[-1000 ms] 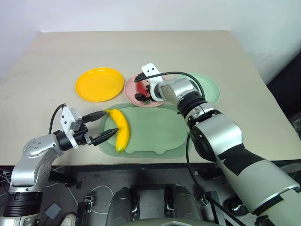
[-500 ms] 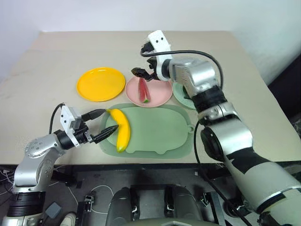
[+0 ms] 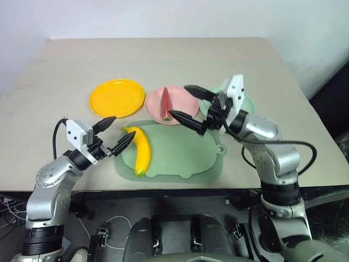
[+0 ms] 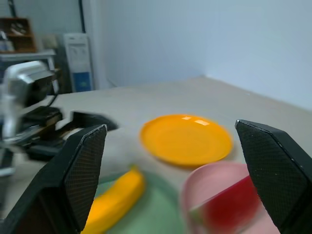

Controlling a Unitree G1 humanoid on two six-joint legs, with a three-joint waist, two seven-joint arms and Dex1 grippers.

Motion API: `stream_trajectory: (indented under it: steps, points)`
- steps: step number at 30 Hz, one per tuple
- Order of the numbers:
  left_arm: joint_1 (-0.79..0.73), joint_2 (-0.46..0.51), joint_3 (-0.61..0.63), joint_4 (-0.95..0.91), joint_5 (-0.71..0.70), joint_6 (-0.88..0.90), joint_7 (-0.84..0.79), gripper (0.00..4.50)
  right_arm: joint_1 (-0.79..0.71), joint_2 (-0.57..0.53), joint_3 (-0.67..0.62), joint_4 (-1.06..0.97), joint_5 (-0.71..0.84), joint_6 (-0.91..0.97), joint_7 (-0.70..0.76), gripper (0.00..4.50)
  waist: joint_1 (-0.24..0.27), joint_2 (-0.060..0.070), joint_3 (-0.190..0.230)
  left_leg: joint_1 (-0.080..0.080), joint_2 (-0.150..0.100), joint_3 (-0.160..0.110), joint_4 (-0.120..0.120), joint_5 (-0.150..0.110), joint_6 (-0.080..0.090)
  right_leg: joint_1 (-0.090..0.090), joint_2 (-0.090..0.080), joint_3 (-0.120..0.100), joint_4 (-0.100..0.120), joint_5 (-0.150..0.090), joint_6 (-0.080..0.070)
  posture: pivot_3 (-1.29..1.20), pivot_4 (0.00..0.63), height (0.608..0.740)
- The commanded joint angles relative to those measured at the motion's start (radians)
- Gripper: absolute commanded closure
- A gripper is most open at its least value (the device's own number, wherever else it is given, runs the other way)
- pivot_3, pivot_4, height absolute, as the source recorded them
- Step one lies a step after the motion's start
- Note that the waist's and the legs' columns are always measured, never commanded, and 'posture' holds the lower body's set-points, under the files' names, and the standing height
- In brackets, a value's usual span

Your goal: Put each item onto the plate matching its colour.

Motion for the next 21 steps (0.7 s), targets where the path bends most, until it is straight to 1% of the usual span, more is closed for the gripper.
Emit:
stream_trajectory:
  steps: [1, 5, 8, 12, 17, 19, 20, 21]
  points:
    - [0.032, -0.013, 0.000, -0.089, 0.003, -0.003, 0.038, 0.00, 0.066, -0.043, 0.016, -0.072, 0.017, -0.018, 0.012, 0.02, 0.000, 0.000, 0.000, 0.000, 0.000, 0.000, 0.000, 0.000, 0.000, 0.000, 0.000, 0.000, 0.000, 0.000, 0.000, 0.00, 0.150, 0.695]
    - [0.087, -0.040, -0.027, -0.168, 0.014, 0.033, 0.099, 0.00, 0.140, -0.099, 0.022, -0.037, -0.001, -0.065, 0.032, 0.02, 0.002, 0.000, 0.000, 0.000, 0.000, 0.000, 0.000, 0.000, 0.000, 0.001, 0.000, 0.000, 0.000, 0.000, 0.000, 0.00, 0.150, 0.695]
    - [0.119, -0.065, -0.040, -0.223, 0.012, 0.083, 0.169, 0.00, 0.134, -0.117, 0.020, -0.008, 0.000, -0.078, 0.030, 0.02, 0.002, -0.001, 0.000, 0.001, 0.000, -0.001, 0.000, 0.000, 0.000, 0.001, 0.000, 0.000, 0.000, 0.000, 0.000, 0.00, 0.150, 0.695]
    - [0.145, -0.081, -0.065, -0.284, 0.048, 0.171, 0.278, 0.00, 0.112, -0.123, 0.019, 0.010, 0.006, -0.075, 0.019, 0.02, 0.002, -0.001, 0.000, 0.001, 0.000, -0.001, 0.000, 0.000, 0.001, 0.001, 0.000, 0.000, 0.000, 0.000, 0.000, 0.00, 0.150, 0.695]
    - [0.132, -0.080, -0.104, -0.349, 0.074, 0.317, 0.388, 0.00, 0.091, -0.146, 0.003, 0.019, 0.029, -0.057, 0.027, 0.02, 0.010, -0.001, -0.001, 0.001, -0.001, -0.001, 0.001, -0.001, 0.001, 0.002, -0.001, 0.000, 0.000, 0.000, 0.000, 0.00, 0.150, 0.695]
    - [0.114, -0.078, -0.132, -0.374, 0.093, 0.415, 0.448, 0.00, 0.091, -0.168, -0.008, 0.019, 0.046, -0.051, 0.044, 0.02, 0.012, -0.001, -0.001, 0.001, -0.001, -0.001, 0.001, -0.001, 0.001, 0.002, -0.001, 0.000, 0.000, 0.000, 0.000, 0.00, 0.150, 0.695]
    - [0.091, -0.094, -0.144, -0.389, 0.070, 0.485, 0.481, 0.00, 0.084, -0.179, -0.014, 0.018, 0.055, -0.043, 0.047, 0.02, 0.014, -0.001, -0.001, 0.001, -0.001, -0.002, 0.001, -0.001, 0.001, 0.002, -0.001, 0.000, 0.000, 0.000, 0.000, 0.00, 0.150, 0.695]
    - [0.066, -0.101, -0.167, -0.397, 0.078, 0.552, 0.519, 0.00, 0.076, -0.190, -0.019, 0.018, 0.060, -0.037, 0.048, 0.02, 0.021, -0.001, -0.001, 0.001, -0.001, -0.002, 0.001, -0.001, 0.001, 0.002, -0.001, 0.000, 0.000, 0.000, 0.000, 0.00, 0.150, 0.695]
